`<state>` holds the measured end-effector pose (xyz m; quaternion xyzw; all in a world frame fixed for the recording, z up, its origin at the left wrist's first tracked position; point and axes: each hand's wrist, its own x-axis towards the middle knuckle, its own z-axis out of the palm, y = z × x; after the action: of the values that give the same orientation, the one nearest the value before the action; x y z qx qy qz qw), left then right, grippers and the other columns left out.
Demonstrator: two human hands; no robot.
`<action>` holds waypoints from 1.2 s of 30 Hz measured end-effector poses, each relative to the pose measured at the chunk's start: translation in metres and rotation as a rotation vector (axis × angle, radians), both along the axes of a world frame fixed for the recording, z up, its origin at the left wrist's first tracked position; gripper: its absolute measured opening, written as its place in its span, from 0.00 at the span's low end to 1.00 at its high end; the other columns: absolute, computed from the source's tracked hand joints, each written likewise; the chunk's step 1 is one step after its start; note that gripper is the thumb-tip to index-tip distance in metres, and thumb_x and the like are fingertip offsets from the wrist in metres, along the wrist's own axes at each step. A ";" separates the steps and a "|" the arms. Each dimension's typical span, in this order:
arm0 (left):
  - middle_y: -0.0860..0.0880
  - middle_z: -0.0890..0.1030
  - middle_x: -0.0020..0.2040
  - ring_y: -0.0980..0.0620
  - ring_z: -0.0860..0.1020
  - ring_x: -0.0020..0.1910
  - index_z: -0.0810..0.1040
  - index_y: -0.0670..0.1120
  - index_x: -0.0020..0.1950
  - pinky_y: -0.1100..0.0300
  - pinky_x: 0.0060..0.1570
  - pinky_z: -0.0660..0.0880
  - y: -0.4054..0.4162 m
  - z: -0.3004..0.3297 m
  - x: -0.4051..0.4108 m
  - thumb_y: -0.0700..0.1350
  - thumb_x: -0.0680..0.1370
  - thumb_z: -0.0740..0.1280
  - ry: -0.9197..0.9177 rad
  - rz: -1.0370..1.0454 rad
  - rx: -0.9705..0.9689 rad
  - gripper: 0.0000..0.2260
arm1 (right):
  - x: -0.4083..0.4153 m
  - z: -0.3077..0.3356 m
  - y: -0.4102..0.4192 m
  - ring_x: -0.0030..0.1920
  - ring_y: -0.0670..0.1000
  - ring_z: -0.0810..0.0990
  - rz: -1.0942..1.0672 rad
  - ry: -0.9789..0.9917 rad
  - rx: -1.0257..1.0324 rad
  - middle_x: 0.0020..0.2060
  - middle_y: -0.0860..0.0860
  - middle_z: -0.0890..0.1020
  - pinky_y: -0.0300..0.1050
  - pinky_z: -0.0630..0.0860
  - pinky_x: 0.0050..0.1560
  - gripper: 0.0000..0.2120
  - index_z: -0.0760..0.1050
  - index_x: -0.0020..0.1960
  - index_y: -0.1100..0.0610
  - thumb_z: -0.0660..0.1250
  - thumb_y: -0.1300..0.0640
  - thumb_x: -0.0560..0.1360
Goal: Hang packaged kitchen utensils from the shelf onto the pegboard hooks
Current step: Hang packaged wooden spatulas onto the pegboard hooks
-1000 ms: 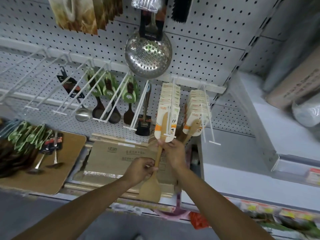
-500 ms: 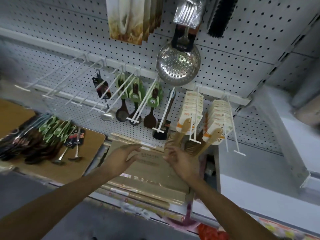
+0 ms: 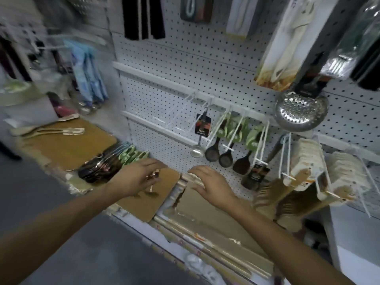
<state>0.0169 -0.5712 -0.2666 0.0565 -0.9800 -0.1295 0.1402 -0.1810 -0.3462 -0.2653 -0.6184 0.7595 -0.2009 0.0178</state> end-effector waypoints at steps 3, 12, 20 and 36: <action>0.58 0.77 0.67 0.57 0.76 0.63 0.72 0.59 0.70 0.58 0.57 0.78 -0.039 0.013 0.043 0.64 0.78 0.64 0.007 0.032 -0.060 0.22 | 0.037 0.010 -0.046 0.64 0.50 0.73 0.035 -0.001 -0.013 0.64 0.48 0.76 0.49 0.74 0.61 0.22 0.72 0.69 0.52 0.68 0.47 0.77; 0.55 0.76 0.68 0.53 0.76 0.66 0.71 0.56 0.71 0.57 0.61 0.75 -0.143 0.031 0.158 0.67 0.77 0.61 0.008 0.093 -0.142 0.26 | 0.137 0.032 -0.185 0.69 0.49 0.69 0.177 0.046 -0.008 0.69 0.48 0.73 0.49 0.69 0.67 0.29 0.66 0.74 0.49 0.67 0.41 0.76; 0.53 0.78 0.66 0.52 0.77 0.63 0.75 0.53 0.69 0.59 0.57 0.76 -0.216 0.035 0.228 0.68 0.75 0.61 0.063 0.200 -0.141 0.28 | 0.187 0.034 -0.283 0.70 0.50 0.69 0.278 0.037 0.011 0.71 0.48 0.71 0.51 0.71 0.67 0.30 0.65 0.74 0.49 0.67 0.42 0.76; 0.56 0.75 0.69 0.54 0.73 0.67 0.73 0.55 0.71 0.55 0.62 0.76 -0.409 0.007 0.288 0.69 0.76 0.61 -0.028 0.470 -0.094 0.29 | 0.214 -0.004 -0.539 0.71 0.49 0.67 0.465 -0.017 0.062 0.71 0.47 0.70 0.52 0.69 0.69 0.31 0.62 0.76 0.46 0.66 0.40 0.76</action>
<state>0.3044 -0.9802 -0.2593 0.2781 -0.9467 -0.0468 0.1555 0.0331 -0.8853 -0.2695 -0.7742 0.6022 -0.1734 0.0889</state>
